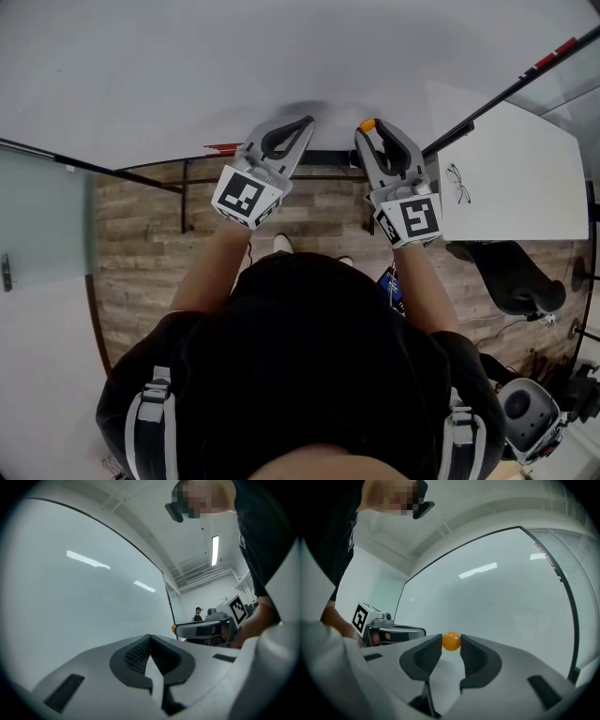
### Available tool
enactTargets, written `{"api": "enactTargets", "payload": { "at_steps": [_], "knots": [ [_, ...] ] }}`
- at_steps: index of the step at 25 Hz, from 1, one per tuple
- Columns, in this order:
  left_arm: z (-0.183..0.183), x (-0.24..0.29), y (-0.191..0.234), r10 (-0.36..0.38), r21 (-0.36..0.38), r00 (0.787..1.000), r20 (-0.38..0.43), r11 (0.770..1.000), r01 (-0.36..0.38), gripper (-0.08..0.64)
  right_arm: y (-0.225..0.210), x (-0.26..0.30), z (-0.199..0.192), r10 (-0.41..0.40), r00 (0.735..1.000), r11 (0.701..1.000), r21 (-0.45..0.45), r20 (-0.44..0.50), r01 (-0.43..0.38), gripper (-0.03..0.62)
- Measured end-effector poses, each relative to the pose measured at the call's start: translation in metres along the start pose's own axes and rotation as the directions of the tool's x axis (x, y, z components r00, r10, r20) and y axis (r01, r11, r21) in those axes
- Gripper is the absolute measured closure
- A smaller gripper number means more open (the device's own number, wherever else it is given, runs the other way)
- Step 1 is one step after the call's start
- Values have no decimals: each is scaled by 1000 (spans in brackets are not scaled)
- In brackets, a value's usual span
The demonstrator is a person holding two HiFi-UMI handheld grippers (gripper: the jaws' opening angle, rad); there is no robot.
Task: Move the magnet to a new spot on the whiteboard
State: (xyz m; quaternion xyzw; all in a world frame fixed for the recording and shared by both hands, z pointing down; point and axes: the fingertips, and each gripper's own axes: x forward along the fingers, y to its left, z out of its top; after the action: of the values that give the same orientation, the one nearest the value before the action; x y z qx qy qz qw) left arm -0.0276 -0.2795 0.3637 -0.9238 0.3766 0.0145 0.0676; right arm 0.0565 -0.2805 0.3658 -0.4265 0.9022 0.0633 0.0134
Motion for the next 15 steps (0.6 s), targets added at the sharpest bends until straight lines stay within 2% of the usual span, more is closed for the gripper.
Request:
{"api": "enactTargets", "payload": {
  "at_steps": [15],
  "knots": [
    [-3, -8, -6, -30, -1, 1000, -9, 1000, 30, 555, 14, 1, -3, 27, 1000, 999, 30, 9, -27, 472]
  ]
}}
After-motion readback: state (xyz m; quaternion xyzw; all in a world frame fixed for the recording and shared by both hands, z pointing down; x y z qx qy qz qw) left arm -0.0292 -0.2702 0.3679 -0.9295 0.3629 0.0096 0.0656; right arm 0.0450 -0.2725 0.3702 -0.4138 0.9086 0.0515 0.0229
